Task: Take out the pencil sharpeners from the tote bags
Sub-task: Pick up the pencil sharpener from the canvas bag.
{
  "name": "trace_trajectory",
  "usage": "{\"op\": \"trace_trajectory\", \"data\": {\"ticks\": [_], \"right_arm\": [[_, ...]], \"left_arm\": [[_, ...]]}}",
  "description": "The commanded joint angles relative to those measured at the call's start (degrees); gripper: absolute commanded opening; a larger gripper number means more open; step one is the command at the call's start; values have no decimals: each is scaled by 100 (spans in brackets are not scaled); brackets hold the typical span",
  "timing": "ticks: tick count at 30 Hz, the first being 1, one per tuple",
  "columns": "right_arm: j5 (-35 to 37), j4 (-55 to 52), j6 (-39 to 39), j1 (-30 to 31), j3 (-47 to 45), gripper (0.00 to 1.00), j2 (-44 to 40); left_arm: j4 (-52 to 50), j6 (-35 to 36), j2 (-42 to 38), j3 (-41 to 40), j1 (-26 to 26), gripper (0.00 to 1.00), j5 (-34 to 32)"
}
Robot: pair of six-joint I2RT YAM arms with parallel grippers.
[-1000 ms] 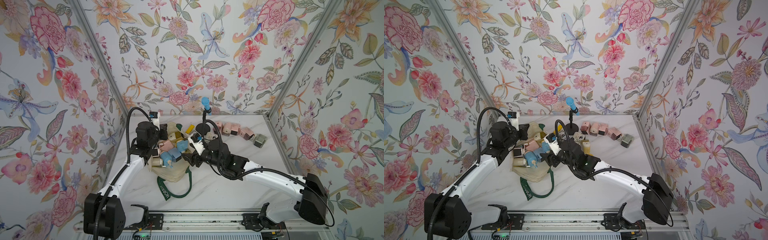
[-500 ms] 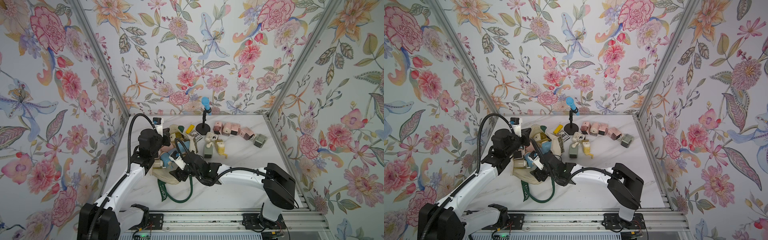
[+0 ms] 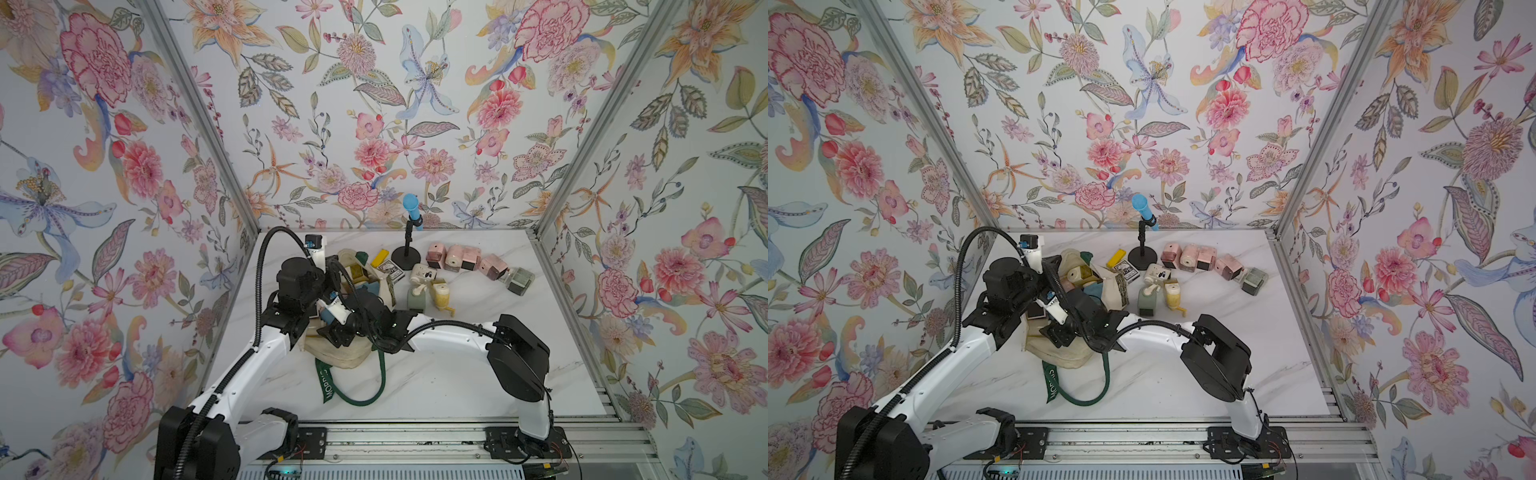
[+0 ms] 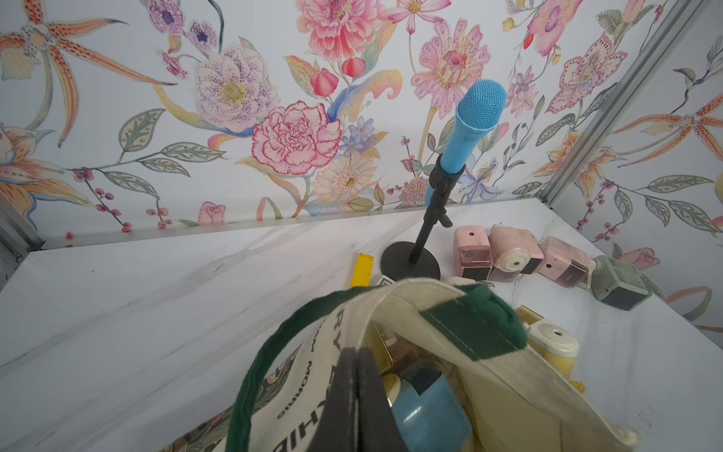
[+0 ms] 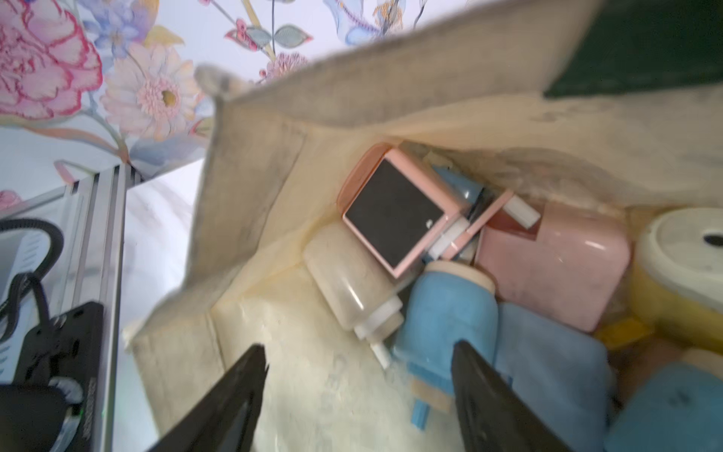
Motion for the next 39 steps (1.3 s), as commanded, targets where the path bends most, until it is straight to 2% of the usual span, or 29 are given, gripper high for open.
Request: {"op": "trace_trajectory", "data": {"ticks": [1, 6, 16, 23, 27, 30, 35, 39], "right_arm": [[254, -202, 144, -121, 378, 75, 173], [393, -13, 599, -285, 131, 74, 98], [-125, 831, 1146, -746, -764, 70, 73], [-75, 1029, 1151, -822, -1097, 70, 76], [52, 1168, 1322, -924, -1130, 71, 186], [-198, 1233, 1402, -954, -1019, 71, 362], [-324, 1095, 1242, -793, -728, 71, 560], [-150, 993, 1289, -692, -462, 71, 773]], "left_arm": [[-88, -53, -124, 200, -120, 0, 3], [-109, -39, -135, 197, -120, 0, -42], [-124, 16, -144, 219, -98, 0, -97], [-133, -13, -117, 246, -23, 0, 17], [-124, -68, -113, 255, -4, 0, 74], [-114, -112, -73, 272, 18, 0, 150], [-133, -114, -39, 282, 22, 0, 160], [-133, -94, -47, 280, 22, 0, 142]]}}
